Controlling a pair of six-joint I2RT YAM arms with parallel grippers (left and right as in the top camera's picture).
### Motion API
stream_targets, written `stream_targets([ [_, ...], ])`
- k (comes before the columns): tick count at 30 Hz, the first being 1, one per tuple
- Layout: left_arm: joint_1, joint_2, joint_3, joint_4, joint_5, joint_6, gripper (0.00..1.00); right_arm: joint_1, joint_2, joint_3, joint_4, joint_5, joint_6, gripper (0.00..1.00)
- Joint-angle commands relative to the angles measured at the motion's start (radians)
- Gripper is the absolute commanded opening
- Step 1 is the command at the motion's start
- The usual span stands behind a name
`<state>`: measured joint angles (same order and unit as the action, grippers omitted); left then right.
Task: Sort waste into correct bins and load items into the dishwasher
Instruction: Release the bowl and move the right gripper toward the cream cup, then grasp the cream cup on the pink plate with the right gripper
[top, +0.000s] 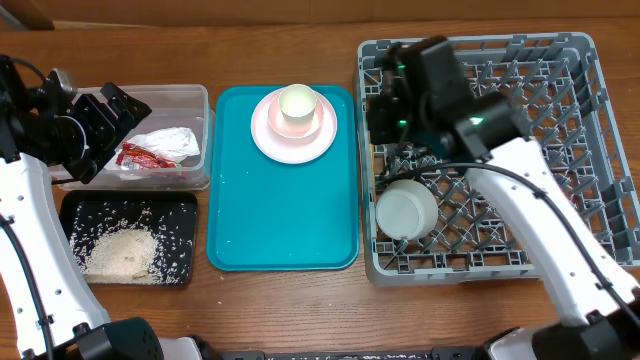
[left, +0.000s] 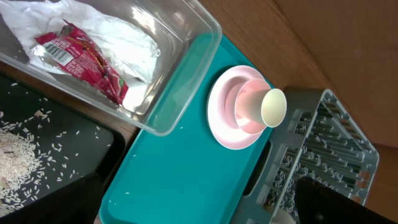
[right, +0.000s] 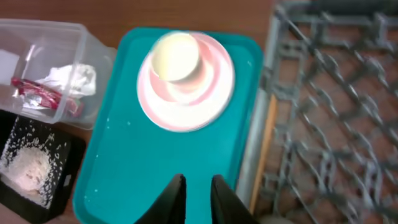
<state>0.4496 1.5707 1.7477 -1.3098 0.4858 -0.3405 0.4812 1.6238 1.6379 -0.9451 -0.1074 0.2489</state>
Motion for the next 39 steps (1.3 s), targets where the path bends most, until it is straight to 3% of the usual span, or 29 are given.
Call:
stream_targets([
  [1,-0.001,-0.02,0.015,0.001,0.001,0.012,1.0,0.079,0.028,0.02,0.069,0.087,-0.092,0.16],
  [7,-0.001,-0.02,0.015,0.001,0.001,0.012,1.0,0.155,0.132,0.113,0.171,0.154,-0.247,0.23],
  [10,-0.001,-0.02,0.015,0.001,0.001,0.012,1.0,0.183,0.216,0.131,0.335,0.164,-0.346,0.29],
  [12,-0.001,-0.02,0.015,0.001,0.001,0.012,1.0,0.189,0.261,0.131,0.416,0.167,-0.359,0.41],
  [18,-0.001,-0.02,0.015,0.001,0.001,0.012,1.0,0.189,0.414,0.131,0.559,0.146,-0.358,0.5],
  [27,-0.001,-0.019,0.015,0.001,0.001,0.012,1.0,0.189,0.573,0.13,0.626,0.106,-0.43,0.47],
  [34,-0.001,-0.019,0.015,0.001,0.001,0.012,1.0,0.185,0.611,0.13,0.595,0.134,-0.437,0.34],
  [36,-0.001,-0.019,0.015,0.001,0.001,0.012,1.0,0.185,0.611,0.13,0.595,0.143,-0.437,0.22],
  [39,-0.001,-0.019,0.015,0.001,0.001,0.012,1.0,0.185,0.611,0.13,0.575,0.144,-0.437,0.19],
])
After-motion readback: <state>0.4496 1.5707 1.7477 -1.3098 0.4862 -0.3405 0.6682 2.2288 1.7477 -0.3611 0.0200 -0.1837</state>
